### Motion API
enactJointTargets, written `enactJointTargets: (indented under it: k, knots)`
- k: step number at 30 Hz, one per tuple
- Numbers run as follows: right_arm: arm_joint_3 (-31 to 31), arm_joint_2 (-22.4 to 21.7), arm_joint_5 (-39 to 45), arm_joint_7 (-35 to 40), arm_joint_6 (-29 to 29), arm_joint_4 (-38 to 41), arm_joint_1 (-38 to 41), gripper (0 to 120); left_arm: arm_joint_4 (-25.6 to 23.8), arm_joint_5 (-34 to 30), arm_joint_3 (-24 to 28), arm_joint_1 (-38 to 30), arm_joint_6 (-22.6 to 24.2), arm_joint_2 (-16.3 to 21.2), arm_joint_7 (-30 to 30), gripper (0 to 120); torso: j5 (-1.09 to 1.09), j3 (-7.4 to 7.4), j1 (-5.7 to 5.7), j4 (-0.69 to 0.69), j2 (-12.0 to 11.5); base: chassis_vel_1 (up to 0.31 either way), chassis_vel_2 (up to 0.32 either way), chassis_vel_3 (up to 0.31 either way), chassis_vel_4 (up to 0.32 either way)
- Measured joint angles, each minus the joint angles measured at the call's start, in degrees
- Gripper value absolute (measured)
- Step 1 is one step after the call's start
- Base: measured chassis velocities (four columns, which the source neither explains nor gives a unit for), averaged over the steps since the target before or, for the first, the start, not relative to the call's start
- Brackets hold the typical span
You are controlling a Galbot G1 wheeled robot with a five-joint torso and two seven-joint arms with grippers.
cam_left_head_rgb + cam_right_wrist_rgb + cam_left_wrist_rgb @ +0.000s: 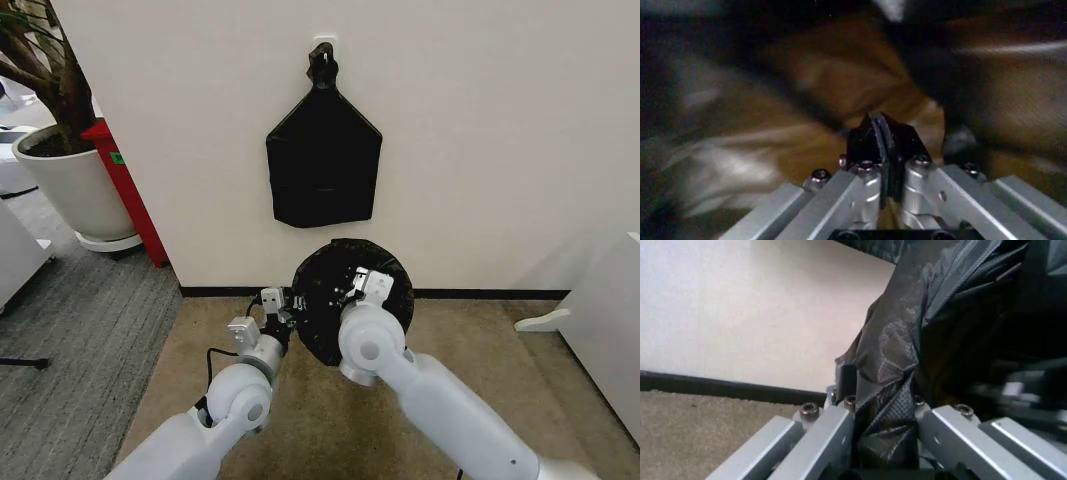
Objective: Place the garbage bag over the trash bin.
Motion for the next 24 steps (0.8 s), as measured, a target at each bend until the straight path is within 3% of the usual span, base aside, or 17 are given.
enactJointTargets:
  k: [10,14,24]
  knots:
    - [4.7,6.1,-5.1,-4.8,-0.3,-17.2,1.6,0,-1.6,1.7,0.2,1.8,-0.3,0.1,1.1,1,0.01,0.00,0.00,0.01,0.0,0.000,0.000,0.000,0.000]
    - [5.6,6.6,-6.0,-5.8,-0.4,-19.4,1.7,0,-1.8,2.3,0.1,2.1,-0.3,0.1,1.5,1,0.00,0.00,0.00,0.00,0.0,0.000,0.000,0.000,0.000]
    - [1.9,4.4,-3.0,-2.4,0.2,-7.4,-0.1,0,-1.3,2.4,-0.6,2.3,-0.5,-0.2,1.5,1,0.00,0.00,0.00,0.00,0.0,0.000,0.000,0.000,0.000]
